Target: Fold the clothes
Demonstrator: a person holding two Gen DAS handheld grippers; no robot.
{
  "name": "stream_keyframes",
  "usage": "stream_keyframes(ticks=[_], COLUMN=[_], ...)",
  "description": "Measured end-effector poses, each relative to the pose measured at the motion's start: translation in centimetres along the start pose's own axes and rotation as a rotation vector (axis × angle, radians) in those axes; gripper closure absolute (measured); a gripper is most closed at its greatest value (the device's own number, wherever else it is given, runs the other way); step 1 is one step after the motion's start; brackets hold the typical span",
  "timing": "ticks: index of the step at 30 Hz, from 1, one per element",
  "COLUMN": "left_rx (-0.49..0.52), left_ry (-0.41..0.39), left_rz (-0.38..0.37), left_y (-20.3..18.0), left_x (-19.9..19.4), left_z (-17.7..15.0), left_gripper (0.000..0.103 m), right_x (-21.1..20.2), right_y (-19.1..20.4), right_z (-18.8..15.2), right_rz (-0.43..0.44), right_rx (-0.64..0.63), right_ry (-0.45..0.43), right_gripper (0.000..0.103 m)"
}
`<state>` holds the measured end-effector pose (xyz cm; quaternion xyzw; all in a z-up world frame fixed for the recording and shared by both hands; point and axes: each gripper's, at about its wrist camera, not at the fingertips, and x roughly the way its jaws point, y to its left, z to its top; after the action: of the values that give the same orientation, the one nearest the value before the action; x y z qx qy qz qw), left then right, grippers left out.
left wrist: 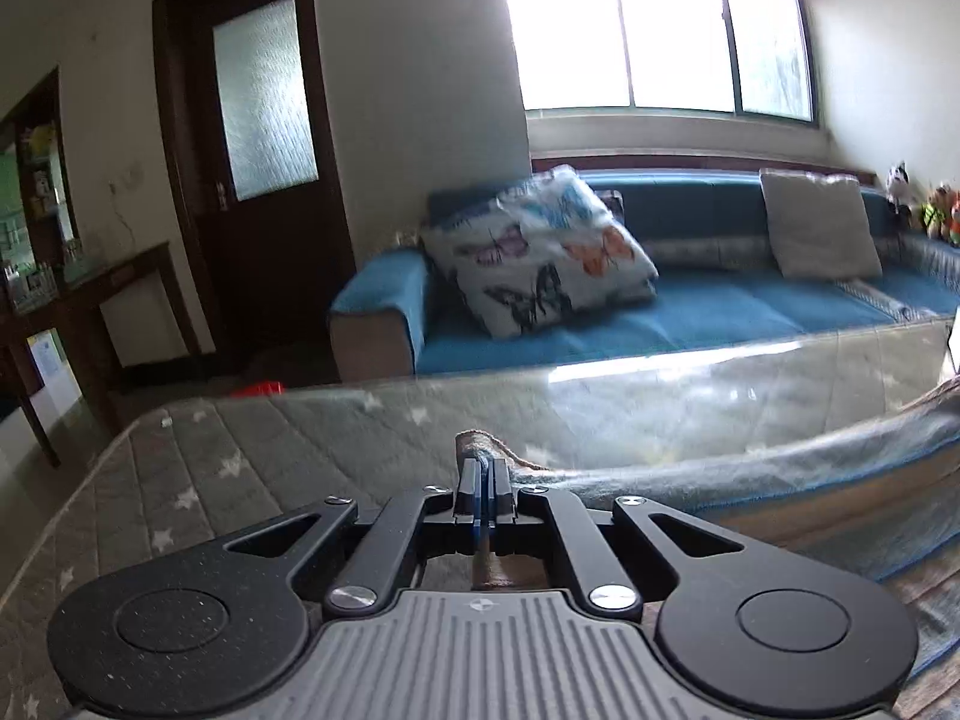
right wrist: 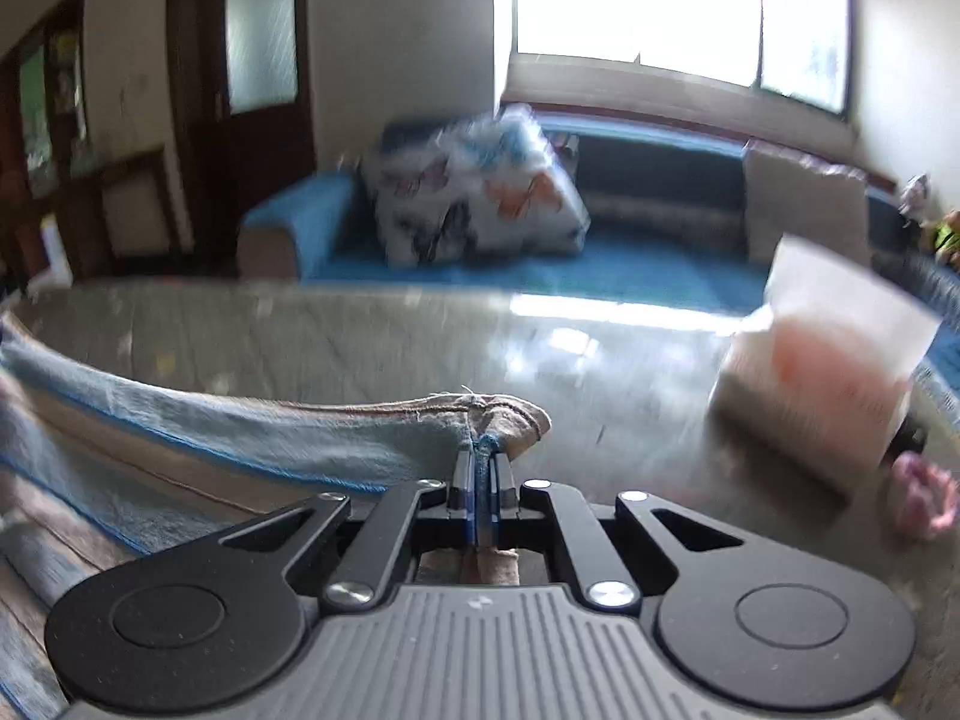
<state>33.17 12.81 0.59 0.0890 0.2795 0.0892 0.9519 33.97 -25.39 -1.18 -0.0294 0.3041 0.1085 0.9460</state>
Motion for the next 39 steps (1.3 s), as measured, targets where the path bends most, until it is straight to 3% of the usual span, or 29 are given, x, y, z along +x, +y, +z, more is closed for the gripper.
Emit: stream_keyframes(ticks=[2,4,7,9,12,14,20,28,30,37,39], left_rx=[0.007,0.014,0.02,0.019,0.03,0.044,0.066,0.094,0.094,0.053,0.048], left_ry=[-0.003,-0.006,0.036,0.061,0.076,0.076,0.11,0.131,0.135,0.143,0.136], left_rz=[0.014,0.028,0.041,0.047,0.037,0.027,0.006,0.034,0.056,0.113,0.118], left_y=[-0.1,-0.3,-0.4,-0.3,-0.1,-0.1,0.4,1.2,1.6,3.5,3.7], left_x=[0.5,1.0,2.0,2.3,1.2,-0.1,-4.7,-10.4,-11.4,-13.1,-13.7], left_z=[0.0,0.0,-0.4,-0.7,-1.2,-1.7,-4.9,-9.7,-10.7,-12.6,-12.8], left_gripper=[0.101,0.1,0.096,0.095,0.085,0.069,0.057,0.053,0.053,0.051,0.05], right_x=[0.7,1.7,3.1,3.1,1.7,0.4,-3.5,-9.6,-10.7,-13.4,-14.2], right_y=[-0.1,-0.3,-0.6,-0.7,-0.8,-0.6,0.0,1.0,0.9,1.0,1.7], right_z=[0.1,0.0,-0.3,-0.4,-0.5,-1.0,-2.4,-7.3,-8.4,-9.2,-9.4], right_rz=[-0.016,-0.028,-0.047,-0.049,-0.017,-0.005,0.032,0.019,-0.003,-0.046,-0.033], right_rx=[-0.005,-0.012,-0.023,-0.025,-0.041,-0.051,-0.083,-0.11,-0.112,-0.079,-0.086], right_ry=[0.015,0.05,0.103,0.117,0.136,0.152,0.2,0.226,0.211,0.148,0.124], right_gripper=[0.098,0.09,0.088,0.079,0.071,0.071,0.071,0.07,0.064,0.061,0.055])
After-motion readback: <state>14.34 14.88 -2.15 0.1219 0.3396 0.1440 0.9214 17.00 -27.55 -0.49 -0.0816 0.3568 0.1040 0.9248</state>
